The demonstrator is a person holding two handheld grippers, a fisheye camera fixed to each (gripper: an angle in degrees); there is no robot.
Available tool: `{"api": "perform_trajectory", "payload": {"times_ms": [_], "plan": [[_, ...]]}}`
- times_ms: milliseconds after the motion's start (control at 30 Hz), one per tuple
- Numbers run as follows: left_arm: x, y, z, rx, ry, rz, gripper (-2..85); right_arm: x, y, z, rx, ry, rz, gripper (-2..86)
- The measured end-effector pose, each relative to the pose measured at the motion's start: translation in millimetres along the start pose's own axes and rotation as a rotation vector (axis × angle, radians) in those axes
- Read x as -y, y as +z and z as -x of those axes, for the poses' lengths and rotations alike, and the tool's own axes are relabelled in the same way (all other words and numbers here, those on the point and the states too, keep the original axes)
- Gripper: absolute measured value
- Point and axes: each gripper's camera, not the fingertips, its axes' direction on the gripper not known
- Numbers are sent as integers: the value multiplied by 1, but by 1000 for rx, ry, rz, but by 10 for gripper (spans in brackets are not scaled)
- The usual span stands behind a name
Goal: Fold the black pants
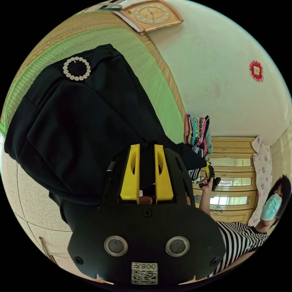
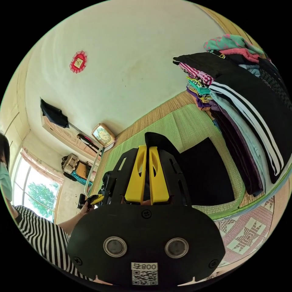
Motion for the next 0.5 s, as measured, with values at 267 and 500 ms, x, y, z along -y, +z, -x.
{"api": "perform_trajectory", "payload": {"times_ms": [267,500], "plan": [[60,14,-27,124,175,90,88,15,-12,-6,-6,33,2,5],[116,49,-49,428,227,202,106,31,-15,-10,-1,51,6,5]]}}
